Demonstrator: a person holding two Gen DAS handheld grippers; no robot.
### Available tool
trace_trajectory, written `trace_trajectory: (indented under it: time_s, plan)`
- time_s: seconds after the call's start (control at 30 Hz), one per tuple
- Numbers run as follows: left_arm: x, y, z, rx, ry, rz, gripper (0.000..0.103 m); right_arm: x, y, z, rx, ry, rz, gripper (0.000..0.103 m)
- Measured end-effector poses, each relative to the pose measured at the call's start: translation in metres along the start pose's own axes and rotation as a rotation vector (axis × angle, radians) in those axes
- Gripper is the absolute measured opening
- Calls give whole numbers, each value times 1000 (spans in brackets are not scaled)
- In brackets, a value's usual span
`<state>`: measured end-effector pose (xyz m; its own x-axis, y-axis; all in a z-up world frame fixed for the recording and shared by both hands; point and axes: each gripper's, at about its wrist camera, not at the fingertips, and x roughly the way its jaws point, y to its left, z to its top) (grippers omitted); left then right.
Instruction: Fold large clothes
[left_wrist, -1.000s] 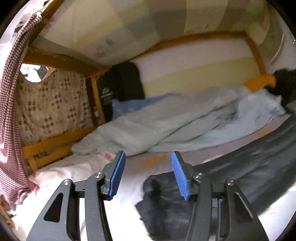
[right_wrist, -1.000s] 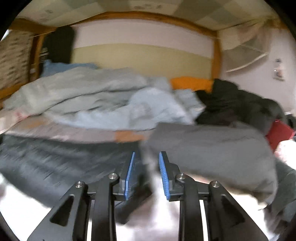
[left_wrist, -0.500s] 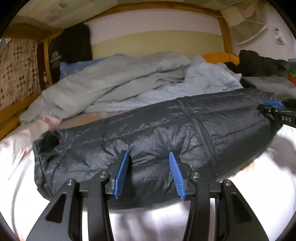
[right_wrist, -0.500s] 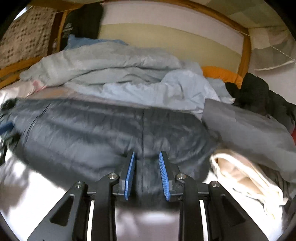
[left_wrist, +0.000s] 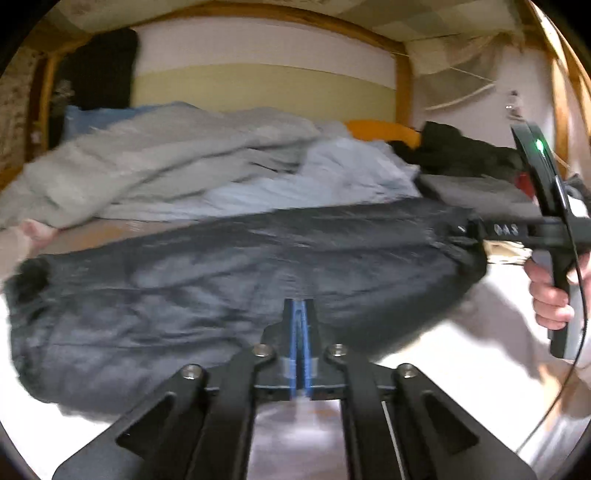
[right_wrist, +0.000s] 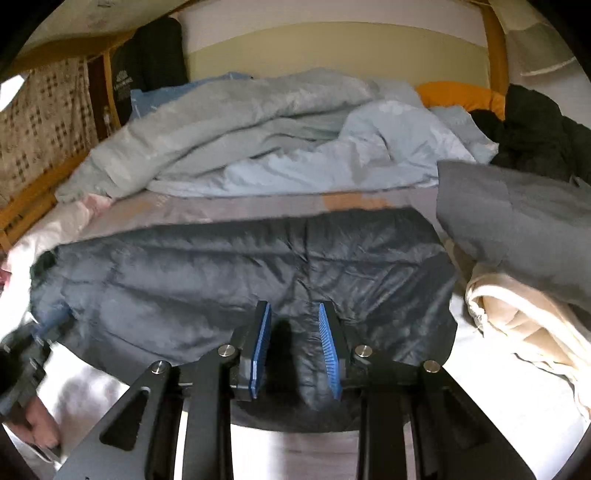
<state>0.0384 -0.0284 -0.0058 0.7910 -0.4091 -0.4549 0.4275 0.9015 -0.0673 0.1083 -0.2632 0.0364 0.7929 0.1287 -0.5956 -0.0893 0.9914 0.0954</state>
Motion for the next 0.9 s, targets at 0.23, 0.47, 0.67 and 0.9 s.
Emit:
trace_trajectory:
  time_s: [0.23,0.47,0.67,0.9]
  plan:
    - [65,17,-4,-172,200,-30,3,-3,41,19,14,112,123,29]
    - [74,23,-12,-221,244,-47,3,52,90,26,51,308,308,29]
    - [75,34,-13,-281,249,-83,4,112,126,15,37,446,264,8]
    - [80,44,-16,-347,276,-103,4,156,125,11,107,521,301,2]
